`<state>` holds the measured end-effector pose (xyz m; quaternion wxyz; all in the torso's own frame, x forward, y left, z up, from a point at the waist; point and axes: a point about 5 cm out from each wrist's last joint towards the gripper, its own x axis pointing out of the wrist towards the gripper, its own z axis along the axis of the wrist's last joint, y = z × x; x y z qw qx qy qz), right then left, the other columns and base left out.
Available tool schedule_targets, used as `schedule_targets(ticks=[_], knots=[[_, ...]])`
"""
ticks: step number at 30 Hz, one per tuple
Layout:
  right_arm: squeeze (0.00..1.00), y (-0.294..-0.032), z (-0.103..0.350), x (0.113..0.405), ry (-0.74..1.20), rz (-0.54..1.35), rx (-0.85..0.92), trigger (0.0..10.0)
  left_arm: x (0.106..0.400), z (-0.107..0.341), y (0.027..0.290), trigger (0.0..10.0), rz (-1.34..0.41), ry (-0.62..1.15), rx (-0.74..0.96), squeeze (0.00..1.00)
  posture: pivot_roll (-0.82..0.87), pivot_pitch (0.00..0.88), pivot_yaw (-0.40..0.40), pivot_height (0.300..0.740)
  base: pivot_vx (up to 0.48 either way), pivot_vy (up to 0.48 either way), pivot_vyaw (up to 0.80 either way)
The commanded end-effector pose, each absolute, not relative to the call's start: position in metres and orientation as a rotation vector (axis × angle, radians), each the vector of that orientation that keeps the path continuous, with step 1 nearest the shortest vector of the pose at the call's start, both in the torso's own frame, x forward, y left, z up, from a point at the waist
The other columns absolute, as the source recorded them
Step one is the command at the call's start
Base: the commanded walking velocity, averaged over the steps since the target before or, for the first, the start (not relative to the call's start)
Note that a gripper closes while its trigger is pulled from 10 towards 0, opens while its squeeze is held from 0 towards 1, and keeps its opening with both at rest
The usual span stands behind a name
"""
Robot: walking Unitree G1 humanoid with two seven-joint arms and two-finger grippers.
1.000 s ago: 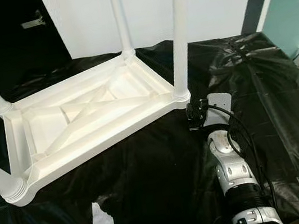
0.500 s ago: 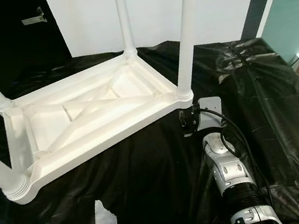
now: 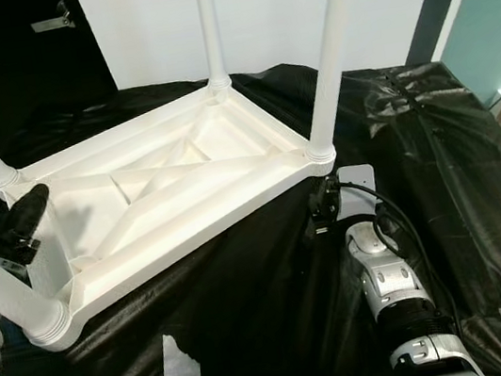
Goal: Building children table
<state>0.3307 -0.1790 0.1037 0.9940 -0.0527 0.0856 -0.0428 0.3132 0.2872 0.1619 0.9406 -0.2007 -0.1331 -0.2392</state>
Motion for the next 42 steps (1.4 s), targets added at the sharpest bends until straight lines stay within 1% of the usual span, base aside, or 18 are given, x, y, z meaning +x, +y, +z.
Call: schedule_targets(ticks=[1, 6, 7, 9, 10, 14, 21, 23, 24, 26, 27, 29, 31, 33, 36, 39, 42], knots=[[0.0, -0.183, 0.101, 0.331, 0.189, -0.098, -0.104, 10.0, 0.308, 0.161, 0.27, 10.0, -0.71, -0.299, -0.411, 0.0, -0.08, 0.016, -0.046, 0.74, 0.0, 0.0, 0.0], [0.0, -0.193, 0.106, 0.343, 0.19, -0.119, -0.129, 10.0, 0.283, 0.166, 0.219, 10.0, -0.915, -0.352, -0.482, 0.0, -0.06, 0.029, -0.039, 0.74, 0.0, 0.0, 0.0], [0.0, -0.193, 0.106, 0.343, 0.19, -0.119, -0.129, 10.0, 0.283, 0.166, 0.219, 10.0, -0.915, -0.352, -0.482, 0.0, -0.06, 0.029, -0.039, 0.74, 0.0, 0.0, 0.0], [0.0, -0.197, 0.108, 0.347, 0.189, -0.125, -0.132, 10.0, 0.275, 0.169, 0.205, 10.0, -0.961, -0.351, -0.495, 0.0, -0.06, 0.032, -0.039, 0.74, 0.0, 0.0, 0.0], [0.0, -0.197, 0.108, 0.347, 0.189, -0.125, -0.132, 10.0, 0.275, 0.169, 0.205, 10.0, -0.961, -0.351, -0.495, 0.0, -0.06, 0.032, -0.039, 0.74, 0.0, 0.0, 0.0], [0.0, -0.204, 0.116, 0.356, 0.176, -0.13, -0.147, 10.0, 0.258, 0.177, 0.181, 10.0, -1.065, -0.332, -0.508, 0.0, -0.05, 0.031, -0.038, 0.74, 0.0, 0.0, 0.0], [0.0, -0.205, 0.118, 0.362, 0.189, -0.109, -0.133, 10.0, 0.245, 0.186, 0.165, 10.0, -1.123, -0.335, -0.517, 0.0, -0.03, 0.03, -0.035, 0.74, 0.0, 0.0, 0.0], [0.0, -0.206, 0.119, 0.366, 0.189, -0.099, -0.141, 10.0, 0.237, 0.19, 0.154, 10.0, -1.159, -0.326, -0.504, 0.0, -0.02, 0.024, -0.032, 0.74, 0.0, 0.0, 0.0], [0.0, -0.206, 0.119, 0.366, 0.189, -0.099, -0.141, 10.0, 0.237, 0.19, 0.154, 10.0, -1.159, -0.326, -0.504, 0.0, -0.02, 0.024, -0.032, 0.74, 0.0, 0.0, 0.0], [0.0, -0.202, 0.121, 0.371, 0.186, -0.048, -0.142, 10.0, 0.227, 0.196, 0.139, 10.0, -1.199, -0.318, -0.499, 0.0, -0.01, 0.018, -0.029, 0.74, 0.0, 0.0, 0.0], [0.0, -0.202, 0.121, 0.371, 0.186, -0.048, -0.142, 10.0, 0.227, 0.196, 0.139, 10.0, -1.199, -0.318, -0.499, 0.0, -0.01, 0.018, -0.029, 0.74, 0.0, 0.0, 0.0], [0.0, -0.197, 0.123, 0.375, 0.179, -0.001, -0.136, 10.0, 0.219, 0.199, 0.13, 10.0, -1.232, -0.301, -0.493, 0.0, 0.0, 0.015, -0.03, 0.74, 0.0, 0.0, 0.0], [0.0, -0.197, 0.123, 0.375, 0.179, -0.001, -0.136, 10.0, 0.219, 0.199, 0.13, 10.0, -1.232, -0.301, -0.493, 0.0, 0.0, 0.015, -0.03, 0.74, 0.0, 0.0, 0.0], [0.0, -0.188, 0.124, 0.377, 0.169, 0.064, -0.137, 10.0, 0.21, 0.2, 0.12, 10.0, -1.274, -0.272, -0.493, 0.0, 0.01, 0.014, -0.026, 0.74, 0.0, 0.0, 0.0], [0.0, -0.183, 0.125, 0.379, 0.163, 0.109, -0.129, 10.0, 0.206, 0.199, 0.116, 10.0, -1.287, -0.25, -0.499, 0.0, 0.01, 0.014, -0.026, 0.74, 0.0, 0.0, 0.0], [0.0, -0.167, 0.127, 0.381, 0.15, 0.207, -0.115, 10.0, 0.199, 0.2, 0.105, 10.0, -1.299, -0.215, -0.532, 0.0, 0.01, 0.011, -0.02, 0.74, 0.0, 0.0, 0.0], [0.0, -0.16, 0.128, 0.382, 0.141, 0.233, -0.111, 10.0, 0.198, 0.199, 0.101, 10.0, -1.299, -0.204, -0.535, 0.0, 0.01, 0.012, -0.019, 0.74, 0.0, 0.0, 0.0]])
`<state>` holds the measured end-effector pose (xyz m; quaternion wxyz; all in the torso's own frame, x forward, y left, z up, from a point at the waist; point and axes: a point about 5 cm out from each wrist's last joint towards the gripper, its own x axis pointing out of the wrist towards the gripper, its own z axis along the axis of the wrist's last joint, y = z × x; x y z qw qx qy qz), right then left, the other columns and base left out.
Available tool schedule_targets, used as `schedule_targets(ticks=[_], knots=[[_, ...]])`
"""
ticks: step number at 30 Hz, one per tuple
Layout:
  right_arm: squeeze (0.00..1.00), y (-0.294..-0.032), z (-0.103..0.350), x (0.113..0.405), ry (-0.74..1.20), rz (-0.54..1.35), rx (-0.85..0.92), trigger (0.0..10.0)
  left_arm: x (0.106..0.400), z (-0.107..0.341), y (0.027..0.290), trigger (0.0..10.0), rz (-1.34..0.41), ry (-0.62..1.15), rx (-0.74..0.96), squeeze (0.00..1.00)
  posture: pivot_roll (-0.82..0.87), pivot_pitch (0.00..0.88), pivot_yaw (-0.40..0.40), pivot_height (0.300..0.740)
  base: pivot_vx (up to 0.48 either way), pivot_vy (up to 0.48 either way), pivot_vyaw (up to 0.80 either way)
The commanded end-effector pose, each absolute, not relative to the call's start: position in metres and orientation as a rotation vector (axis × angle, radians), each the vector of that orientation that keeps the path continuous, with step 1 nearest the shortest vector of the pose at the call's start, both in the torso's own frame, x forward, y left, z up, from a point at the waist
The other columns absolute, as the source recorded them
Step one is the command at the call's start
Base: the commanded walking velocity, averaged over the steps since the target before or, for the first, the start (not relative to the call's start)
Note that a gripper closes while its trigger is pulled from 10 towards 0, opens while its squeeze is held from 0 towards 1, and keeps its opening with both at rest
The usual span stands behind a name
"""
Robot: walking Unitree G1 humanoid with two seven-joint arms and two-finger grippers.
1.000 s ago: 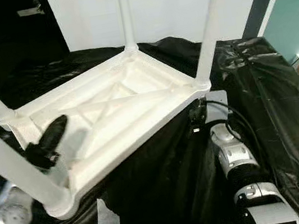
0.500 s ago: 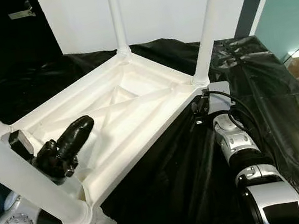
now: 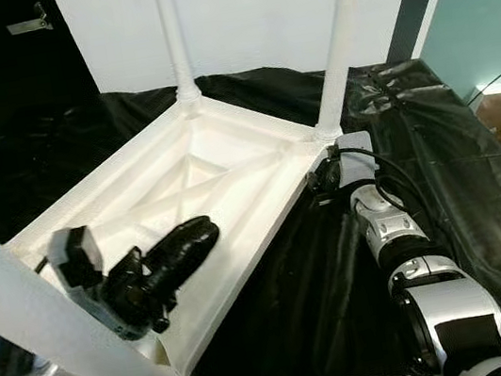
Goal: Building children table
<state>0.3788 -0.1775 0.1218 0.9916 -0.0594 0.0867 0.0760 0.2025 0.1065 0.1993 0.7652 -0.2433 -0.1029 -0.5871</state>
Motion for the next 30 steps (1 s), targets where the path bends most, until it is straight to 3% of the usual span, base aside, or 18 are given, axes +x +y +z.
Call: schedule_targets(ticks=[1, 9, 16, 22, 23, 30], knots=[[0.0, -0.15, 0.129, 0.384, 0.14, 0.268, -0.115, 10.0, 0.198, 0.198, 0.095, 10.0, -1.29, -0.188, -0.537, 0.0, 0.02, 0.011, -0.013, 0.74, 0.0, 0.0, 0.0], [0.0, -0.119, 0.131, 0.387, 0.155, 0.372, -0.121, 10.0, 0.206, 0.195, 0.074, 10.0, -1.264, -0.122, -0.469, 0.0, 0.02, 0.012, -0.007, 0.74, 0.0, 0.0, 0.0], [0.0, -0.135, 0.134, 0.389, 0.115, 0.295, -0.148, 10.0, 0.226, 0.194, 0.067, 10.0, -1.12, -0.112, -0.334, 0.0, 0.03, 0.02, -0.004, 0.74, 0.0, 0.0, 0.0], [0.0, -0.167, 0.135, 0.381, 0.022, 0.183, -0.142, 10.0, 0.243, 0.187, 0.094, 10.0, -0.992, -0.087, -0.208, 0.0, 0.02, 0.024, 0.0, 0.74, 0.0, 0.0, 0.0], [0.0, -0.18, 0.134, 0.373, -0.034, 0.144, -0.123, 10.0, 0.245, 0.188, 0.114, 10.0, -0.995, -0.07, -0.138, 0.0, 0.02, 0.024, 0.004, 0.74, 0.0, 0.0, 0.0], [0.0, -0.19, 0.136, 0.356, -0.117, 0.124, -0.128, 10.0, 0.247, 0.187, 0.142, 10.0, -1.052, -0.02, -0.025, 0.0, 0.01, 0.027, 0.013, 0.74, 0.0, 0.0, 0.0]])
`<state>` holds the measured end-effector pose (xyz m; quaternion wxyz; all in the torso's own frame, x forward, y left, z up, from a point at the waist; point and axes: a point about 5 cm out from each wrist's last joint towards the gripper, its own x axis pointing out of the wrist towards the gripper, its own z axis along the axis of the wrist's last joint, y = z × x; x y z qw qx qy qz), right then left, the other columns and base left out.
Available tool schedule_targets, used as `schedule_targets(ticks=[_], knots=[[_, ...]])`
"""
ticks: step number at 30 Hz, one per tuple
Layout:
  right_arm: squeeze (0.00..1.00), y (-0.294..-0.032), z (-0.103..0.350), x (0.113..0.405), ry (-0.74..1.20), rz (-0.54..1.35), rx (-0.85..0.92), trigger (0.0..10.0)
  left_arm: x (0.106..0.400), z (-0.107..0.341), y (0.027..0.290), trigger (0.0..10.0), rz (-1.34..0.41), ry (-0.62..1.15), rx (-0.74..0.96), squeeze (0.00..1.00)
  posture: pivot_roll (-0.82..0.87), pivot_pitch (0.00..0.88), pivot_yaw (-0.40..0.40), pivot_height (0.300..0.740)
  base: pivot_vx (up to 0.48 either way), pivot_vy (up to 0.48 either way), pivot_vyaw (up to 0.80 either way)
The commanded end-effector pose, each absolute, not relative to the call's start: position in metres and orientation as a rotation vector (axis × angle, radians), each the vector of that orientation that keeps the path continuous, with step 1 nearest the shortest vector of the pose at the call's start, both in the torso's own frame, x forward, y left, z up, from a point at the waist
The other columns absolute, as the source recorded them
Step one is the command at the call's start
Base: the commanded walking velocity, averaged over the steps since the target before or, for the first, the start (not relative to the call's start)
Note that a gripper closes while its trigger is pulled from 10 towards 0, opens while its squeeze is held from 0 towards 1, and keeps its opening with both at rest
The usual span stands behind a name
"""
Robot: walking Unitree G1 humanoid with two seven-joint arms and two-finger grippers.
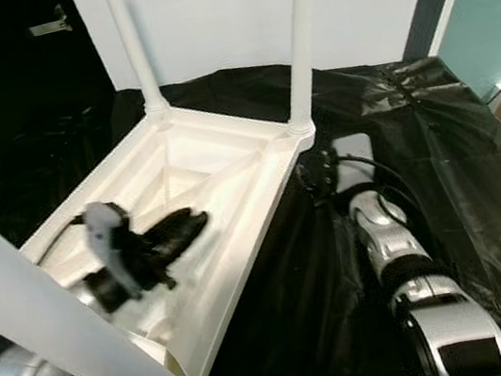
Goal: Building children table
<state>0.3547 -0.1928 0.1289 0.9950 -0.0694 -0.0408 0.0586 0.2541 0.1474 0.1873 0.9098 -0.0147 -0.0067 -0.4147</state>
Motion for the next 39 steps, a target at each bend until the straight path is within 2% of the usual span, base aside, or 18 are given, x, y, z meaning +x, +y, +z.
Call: schedule_targets(ticks=[1, 8, 14, 15, 16, 17, 22, 23, 24, 25, 29, 39], knots=[[0.0, -0.191, 0.136, 0.351, -0.138, 0.113, -0.127, 10.0, 0.248, 0.186, 0.148, 10.0, -1.064, 0.0, 0.004, 0.0, 0.01, 0.026, 0.016, 0.74, 0.0, 0.0, 0.0], [0.0, -0.182, 0.137, 0.326, -0.175, 0.145, -0.113, 10.0, 0.239, 0.178, 0.177, 10.0, -1.209, 0.148, 0.106, 0.0, 0.01, 0.026, 0.014, 0.74, 0.0, 0.0, 0.0], [0.0, -0.179, 0.133, 0.311, -0.153, 0.173, -0.118, 10.0, 0.236, 0.174, 0.191, 10.0, -1.241, 0.22, 0.157, 0.0, 0.0, 0.026, 0.012, 0.74, 0.0, 0.0, 0.0], [0.0, -0.18, 0.132, 0.308, -0.147, 0.176, -0.12, 10.0, 0.235, 0.173, 0.195, 10.0, -1.24, 0.244, 0.172, 0.1, 0.0, 0.027, 0.011, 0.74, 0.0, 0.0, 0.0], [0.0, -0.18, 0.132, 0.305, -0.143, 0.179, -0.124, 10.0, 0.235, 0.171, 0.2, 10.0, -1.236, 0.267, 0.203, 0.88, 0.0, 0.026, 0.01, 0.74, 0.0, 0.0, 0.0], [0.0, -0.179, 0.132, 0.303, -0.139, 0.184, -0.123, 10.0, 0.235, 0.169, 0.204, 10.0, -1.235, 0.287, 0.231, 1.0, 0.0, 0.026, 0.009, 0.74, 0.0, 0.0, 0.0], [0.0, -0.179, 0.133, 0.296, -0.127, 0.201, -0.136, 10.0, 0.234, 0.165, 0.224, 10.0, -1.228, 0.364, 0.305, 1.0, 0.0, 0.026, 0.008, 0.74, 0.0, 0.0, 0.0], [0.0, -0.18, 0.134, 0.295, -0.121, 0.202, -0.14, 10.0, 0.234, 0.164, 0.23, 10.0, -1.23, 0.396, 0.336, 0.67, 0.0, 0.025, 0.007, 0.74, 0.0, 0.0, 0.0], [0.0, -0.18, 0.134, 0.294, -0.116, 0.203, -0.142, 10.0, 0.233, 0.163, 0.234, 10.0, -1.232, 0.415, 0.357, 0.67, 0.0, 0.025, 0.007, 0.74, 0.0, 0.0, 0.0], [0.0, -0.182, 0.134, 0.293, -0.11, 0.201, -0.145, 10.0, 0.232, 0.163, 0.238, 10.0, -1.233, 0.437, 0.378, 0.0, 0.0, 0.025, 0.008, 0.74, 0.0, 0.0, 0.0], [0.0, -0.183, 0.137, 0.291, -0.103, 0.2, -0.147, 10.0, 0.232, 0.161, 0.247, 10.0, -1.227, 0.49, 0.451, 0.0, 0.0, 0.024, 0.008, 0.74, 0.0, 0.0, 0.0], [0.0, -0.19, 0.137, 0.287, -0.082, 0.19, -0.18, 10.0, 0.226, 0.166, 0.263, 10.0, -1.255, 0.55, 0.479, 0.0, 0.0, 0.024, 0.015, 0.74, 0.0, 0.0, 0.0]])
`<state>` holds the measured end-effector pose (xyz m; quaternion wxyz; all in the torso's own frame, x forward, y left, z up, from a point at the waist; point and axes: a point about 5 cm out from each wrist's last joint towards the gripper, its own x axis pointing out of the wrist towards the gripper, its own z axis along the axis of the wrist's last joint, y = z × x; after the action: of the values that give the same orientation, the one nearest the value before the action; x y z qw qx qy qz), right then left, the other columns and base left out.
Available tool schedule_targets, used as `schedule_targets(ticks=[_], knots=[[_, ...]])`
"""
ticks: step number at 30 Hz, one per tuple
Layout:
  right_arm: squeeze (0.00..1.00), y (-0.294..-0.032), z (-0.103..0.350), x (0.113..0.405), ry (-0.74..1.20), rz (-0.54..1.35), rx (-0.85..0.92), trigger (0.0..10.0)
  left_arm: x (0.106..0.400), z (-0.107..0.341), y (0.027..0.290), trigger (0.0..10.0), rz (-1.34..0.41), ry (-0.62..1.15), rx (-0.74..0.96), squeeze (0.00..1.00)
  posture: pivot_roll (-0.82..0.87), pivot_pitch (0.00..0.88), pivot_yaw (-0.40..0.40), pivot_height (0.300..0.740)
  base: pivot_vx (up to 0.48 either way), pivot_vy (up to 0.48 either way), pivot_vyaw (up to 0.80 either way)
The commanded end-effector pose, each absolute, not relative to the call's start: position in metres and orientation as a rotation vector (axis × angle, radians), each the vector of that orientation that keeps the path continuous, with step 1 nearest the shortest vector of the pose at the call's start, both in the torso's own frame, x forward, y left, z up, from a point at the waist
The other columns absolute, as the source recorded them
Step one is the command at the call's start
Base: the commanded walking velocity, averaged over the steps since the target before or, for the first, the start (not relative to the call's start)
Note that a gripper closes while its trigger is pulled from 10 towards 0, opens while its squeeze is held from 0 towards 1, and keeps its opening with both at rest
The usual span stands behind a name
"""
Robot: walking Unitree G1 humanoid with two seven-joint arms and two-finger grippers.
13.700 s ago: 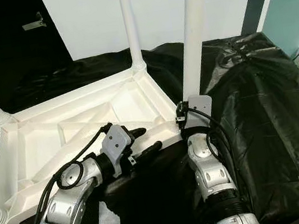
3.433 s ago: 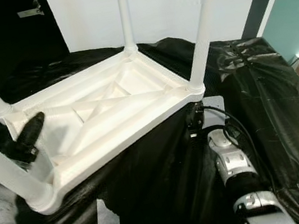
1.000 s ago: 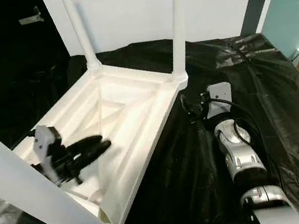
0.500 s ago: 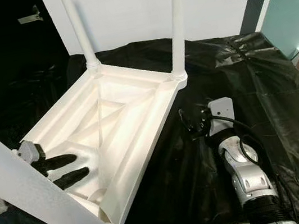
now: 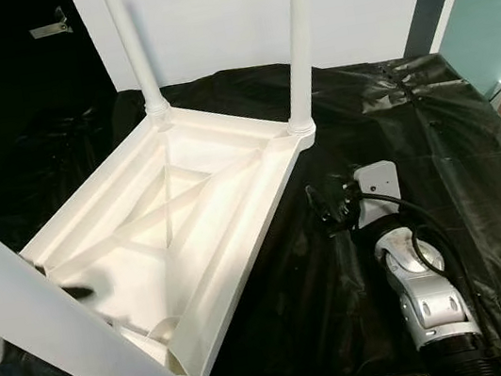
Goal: Building children table
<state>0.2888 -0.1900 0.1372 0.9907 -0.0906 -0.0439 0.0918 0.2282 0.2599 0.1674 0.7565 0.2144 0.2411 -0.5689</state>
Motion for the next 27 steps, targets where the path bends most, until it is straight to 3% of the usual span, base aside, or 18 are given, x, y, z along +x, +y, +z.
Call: schedule_targets(ticks=[1, 13, 25, 26, 27], knots=[[0.0, -0.191, 0.137, 0.287, -0.078, 0.187, -0.182, 10.0, 0.224, 0.165, 0.264, 10.0, -1.263, 0.563, 0.485, 0.0, 0.0, 0.026, 0.014, 0.74, 0.0, 0.0, 0.0], [0.0, -0.191, 0.14, 0.289, -0.071, 0.173, -0.19, 10.0, 0.24, 0.149, 0.255, 10.0, -1.187, 0.528, 0.59, 0.0, -0.01, 0.03, 0.015, 0.74, 0.0, 0.0, 0.0], [0.0, -0.194, 0.144, 0.29, -0.074, 0.153, -0.207, 10.0, 0.26, 0.132, 0.254, 10.0, -1.158, 0.615, 0.842, 0.0, -0.02, 0.047, 0.044, 0.74, 0.0, 0.0, 0.0], [0.0, -0.194, 0.144, 0.289, -0.073, 0.149, -0.206, 10.0, 0.261, 0.131, 0.254, 8.5, -1.157, 0.622, 0.846, 0.0, -0.02, 0.047, 0.044, 0.74, 0.0, 0.0, 0.0], [0.0, -0.194, 0.144, 0.289, -0.073, 0.149, -0.206, 10.0, 0.261, 0.131, 0.254, 8.5, -1.157, 0.622, 0.846, 0.0, -0.02, 0.047, 0.044, 0.74, 0.0, 0.0, 0.0]])
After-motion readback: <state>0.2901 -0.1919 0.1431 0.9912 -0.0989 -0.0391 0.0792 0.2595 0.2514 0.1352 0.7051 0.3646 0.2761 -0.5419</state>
